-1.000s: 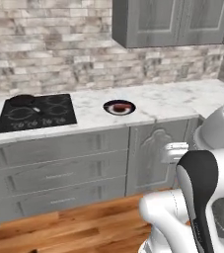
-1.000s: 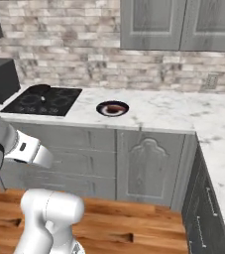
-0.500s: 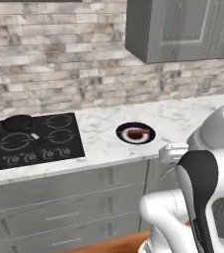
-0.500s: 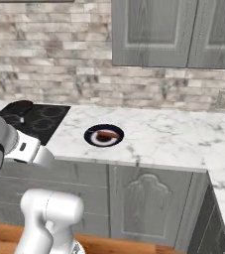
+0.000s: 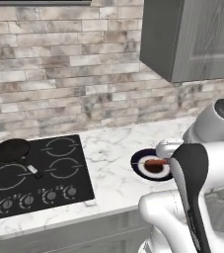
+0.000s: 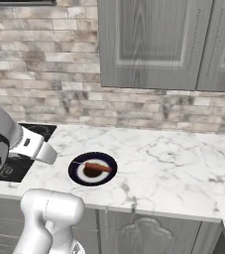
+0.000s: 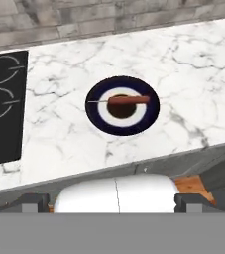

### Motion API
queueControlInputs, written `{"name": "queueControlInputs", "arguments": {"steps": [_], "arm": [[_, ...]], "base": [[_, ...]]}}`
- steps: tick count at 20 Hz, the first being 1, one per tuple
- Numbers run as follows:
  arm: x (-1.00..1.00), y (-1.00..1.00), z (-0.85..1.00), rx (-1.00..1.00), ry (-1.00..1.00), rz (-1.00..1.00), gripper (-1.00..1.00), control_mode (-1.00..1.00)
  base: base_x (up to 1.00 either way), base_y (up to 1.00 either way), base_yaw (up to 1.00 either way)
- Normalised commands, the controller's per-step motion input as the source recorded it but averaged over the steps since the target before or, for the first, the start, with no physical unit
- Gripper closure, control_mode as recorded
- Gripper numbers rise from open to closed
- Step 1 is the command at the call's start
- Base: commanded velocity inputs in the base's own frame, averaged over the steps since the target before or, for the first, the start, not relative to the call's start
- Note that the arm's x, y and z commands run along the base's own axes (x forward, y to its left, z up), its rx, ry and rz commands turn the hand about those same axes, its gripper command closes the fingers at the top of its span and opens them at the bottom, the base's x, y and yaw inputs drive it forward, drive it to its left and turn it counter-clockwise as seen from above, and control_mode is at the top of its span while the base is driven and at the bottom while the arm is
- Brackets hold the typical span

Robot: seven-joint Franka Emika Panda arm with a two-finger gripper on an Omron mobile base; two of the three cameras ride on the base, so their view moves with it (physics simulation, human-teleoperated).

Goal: Place the cold items (mushroom and squash) from the fridge in one tupperware on the dining counter. Place the warm items (kebab skewer and hot dog) in the stove area in another tupperware.

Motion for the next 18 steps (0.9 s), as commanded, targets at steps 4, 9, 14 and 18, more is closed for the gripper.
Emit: {"name": "queueControlInputs", "arguments": {"steps": [4,9,14,18], "arm": [[0.31,0.0,-0.13,0.0,0.04,-0.54,-1.0,-1.0],[0.01,-0.08,-0.33,0.1,0.05,-0.72,-1.0,-1.0],[0.26,-0.3,-0.4,0.15,0.05,-0.3,-1.0,-1.0],[0.56,-0.19,-0.37,0.03,0.0,-0.06,-1.0,-1.0]], "base": [[0.0,0.0,0.0],[0.0,0.0,0.0],[0.0,0.0,0.0],[0.0,0.0,0.0]]}}
